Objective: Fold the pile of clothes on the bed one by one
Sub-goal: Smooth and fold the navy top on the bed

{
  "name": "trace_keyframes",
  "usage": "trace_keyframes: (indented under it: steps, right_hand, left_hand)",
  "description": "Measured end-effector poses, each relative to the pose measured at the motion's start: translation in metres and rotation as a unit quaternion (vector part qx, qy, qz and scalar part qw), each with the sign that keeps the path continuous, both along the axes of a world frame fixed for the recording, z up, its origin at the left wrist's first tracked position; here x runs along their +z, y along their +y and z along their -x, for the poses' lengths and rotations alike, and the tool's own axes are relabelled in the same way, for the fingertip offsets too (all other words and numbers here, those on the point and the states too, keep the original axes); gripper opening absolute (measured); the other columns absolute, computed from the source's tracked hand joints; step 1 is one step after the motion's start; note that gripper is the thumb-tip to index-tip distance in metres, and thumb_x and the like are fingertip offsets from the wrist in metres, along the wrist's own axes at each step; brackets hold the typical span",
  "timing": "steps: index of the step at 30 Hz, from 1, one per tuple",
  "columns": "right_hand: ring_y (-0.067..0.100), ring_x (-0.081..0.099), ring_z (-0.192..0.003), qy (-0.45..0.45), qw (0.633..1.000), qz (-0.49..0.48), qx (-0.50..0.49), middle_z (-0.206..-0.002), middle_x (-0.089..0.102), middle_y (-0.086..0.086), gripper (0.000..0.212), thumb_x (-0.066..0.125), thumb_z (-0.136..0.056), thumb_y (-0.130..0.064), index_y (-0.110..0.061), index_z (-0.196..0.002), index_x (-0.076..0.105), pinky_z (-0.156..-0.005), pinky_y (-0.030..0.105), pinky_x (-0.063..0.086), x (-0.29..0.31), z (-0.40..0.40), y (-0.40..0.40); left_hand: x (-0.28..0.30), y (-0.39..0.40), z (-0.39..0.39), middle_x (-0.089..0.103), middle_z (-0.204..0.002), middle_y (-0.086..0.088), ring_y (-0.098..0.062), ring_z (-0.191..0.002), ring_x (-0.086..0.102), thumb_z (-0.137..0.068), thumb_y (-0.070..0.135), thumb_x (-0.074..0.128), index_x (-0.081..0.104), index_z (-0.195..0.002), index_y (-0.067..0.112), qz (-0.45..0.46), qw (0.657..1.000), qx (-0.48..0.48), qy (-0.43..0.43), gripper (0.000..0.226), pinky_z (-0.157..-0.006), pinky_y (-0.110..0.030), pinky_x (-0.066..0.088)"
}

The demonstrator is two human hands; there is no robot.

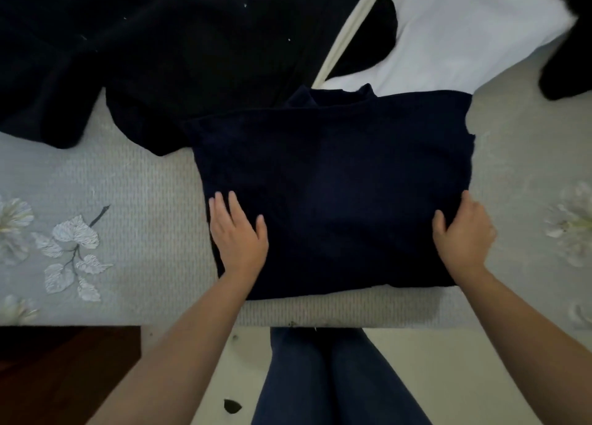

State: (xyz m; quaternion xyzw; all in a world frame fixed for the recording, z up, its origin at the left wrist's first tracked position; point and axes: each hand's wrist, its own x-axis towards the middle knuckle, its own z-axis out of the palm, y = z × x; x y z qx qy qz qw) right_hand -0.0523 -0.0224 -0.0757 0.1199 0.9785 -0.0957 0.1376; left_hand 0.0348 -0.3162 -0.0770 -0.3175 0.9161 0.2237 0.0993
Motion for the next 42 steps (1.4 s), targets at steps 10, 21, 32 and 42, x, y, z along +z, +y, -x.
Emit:
trace_keyframes:
  steps: [10, 21, 32, 42]
  right_hand:
    - [0.033, 0.058, -0.095, -0.053, 0.957, 0.18, -0.223, -0.099, 0.061, 0.02, 0.029, 0.051, -0.092, -0.018, 0.005, -0.109, 0.056, -0.075, 0.03, 0.04, -0.002, -0.03, 0.028]
    - [0.023, 0.044, -0.065, -0.032, 0.98, 0.096, -0.174, -0.088, 0.06, 0.025, 0.026, 0.032, -0.099, -0.017, 0.003, -0.097, 0.049, -0.059, 0.031, 0.031, -0.023, -0.024, 0.057]
    - [0.035, 0.053, -0.093, -0.01, 0.984, 0.079, -0.159, -0.098, 0.058, 0.023, 0.035, 0.055, -0.089, -0.029, 0.003, -0.102, 0.059, -0.081, 0.041, 0.032, -0.019, -0.058, 0.046]
    - [0.024, 0.049, -0.099, -0.025, 0.971, 0.138, -0.194, -0.099, 0.058, 0.012, 0.015, 0.058, -0.086, -0.019, -0.007, -0.095, 0.062, -0.08, 0.032, 0.021, -0.032, -0.045, 0.045]
  left_hand:
    - [-0.009, 0.044, -0.066, 0.044, -0.126, -0.039, -0.057, -0.115, 0.042, -0.092, 0.052, 0.019, 0.049, -0.122, -0.011, 0.021, 0.978, -0.169, -0.116, 0.076, -0.087, -0.071, 0.03]
    - [-0.012, 0.035, -0.069, -0.015, -0.152, -0.017, -0.031, -0.141, -0.011, -0.084, 0.065, 0.035, -0.014, -0.144, 0.017, 0.067, 0.91, -0.223, -0.342, 0.091, -0.113, -0.048, 0.009]
    - [0.027, 0.129, 0.075, 0.031, -0.145, -0.018, -0.03, -0.135, 0.028, -0.092, 0.013, 0.048, 0.033, -0.138, 0.003, 0.047, 0.892, -0.445, -0.058, 0.05, -0.11, -0.037, 0.024]
    - [0.002, 0.243, 0.236, 0.002, -0.155, -0.004, -0.024, -0.142, -0.001, -0.093, 0.016, 0.044, 0.0, -0.146, 0.015, 0.236, 0.685, -0.675, -0.136, 0.069, -0.113, -0.043, 0.011]
